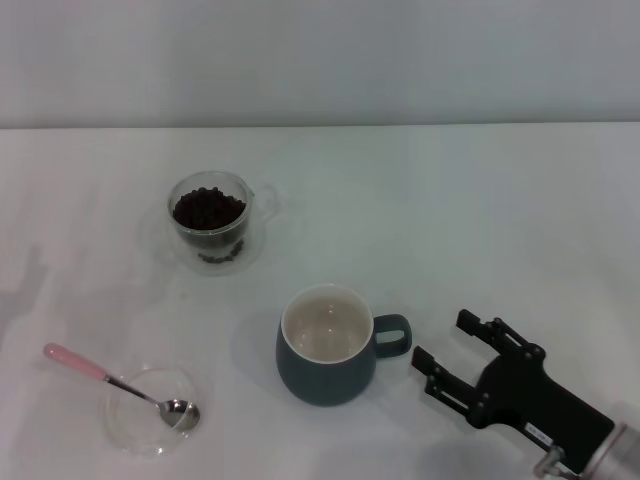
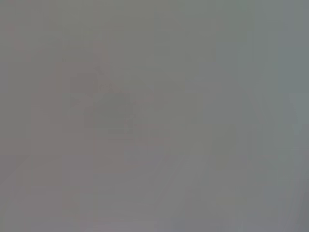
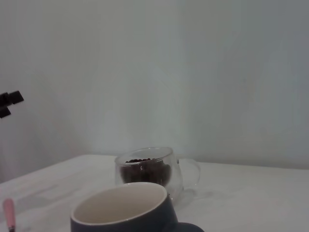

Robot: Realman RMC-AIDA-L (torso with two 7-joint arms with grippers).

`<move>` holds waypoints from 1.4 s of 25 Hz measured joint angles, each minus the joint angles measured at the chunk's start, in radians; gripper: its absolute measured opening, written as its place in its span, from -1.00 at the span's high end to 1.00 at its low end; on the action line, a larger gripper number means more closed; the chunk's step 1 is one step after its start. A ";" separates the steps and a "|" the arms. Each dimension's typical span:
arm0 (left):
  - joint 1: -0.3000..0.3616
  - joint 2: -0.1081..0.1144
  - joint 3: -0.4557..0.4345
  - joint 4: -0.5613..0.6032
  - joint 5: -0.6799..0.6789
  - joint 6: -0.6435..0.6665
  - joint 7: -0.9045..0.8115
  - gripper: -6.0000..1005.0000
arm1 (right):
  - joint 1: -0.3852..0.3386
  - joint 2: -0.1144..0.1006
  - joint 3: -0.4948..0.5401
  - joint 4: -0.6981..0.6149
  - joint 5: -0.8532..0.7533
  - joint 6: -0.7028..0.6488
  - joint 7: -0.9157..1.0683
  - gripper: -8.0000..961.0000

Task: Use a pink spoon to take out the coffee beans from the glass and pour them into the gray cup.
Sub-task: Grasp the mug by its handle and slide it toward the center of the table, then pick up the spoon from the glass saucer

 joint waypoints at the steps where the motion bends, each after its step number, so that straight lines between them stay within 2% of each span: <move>1: 0.000 0.000 0.000 0.000 0.000 0.000 0.000 -0.75 | -0.003 0.000 -0.008 -0.011 0.000 -0.011 0.015 -0.73; 11: -0.002 0.002 -0.001 0.001 0.000 -0.001 0.000 -0.75 | -0.047 0.001 -0.014 -0.136 0.030 -0.107 0.083 -0.72; 16: 0.006 0.002 0.000 0.000 0.000 -0.008 0.000 -0.75 | -0.053 0.002 0.037 -0.192 0.185 -0.141 0.085 -0.72; 20: 0.013 0.000 0.000 0.000 0.009 -0.016 0.000 -0.74 | -0.045 0.003 0.132 -0.210 0.297 -0.149 0.083 -0.72; 26: 0.066 0.010 0.000 0.023 0.082 -0.027 -0.213 -0.75 | -0.033 0.006 0.334 -0.212 0.341 -0.158 0.078 -0.72; 29: 0.109 0.012 0.000 0.075 0.140 -0.022 -0.371 -0.75 | -0.020 0.006 0.372 -0.217 0.342 -0.162 0.078 -0.72; 35: 0.180 0.020 0.000 0.176 0.273 0.010 -0.673 -0.75 | 0.024 0.006 0.378 -0.234 0.339 -0.099 0.077 -0.71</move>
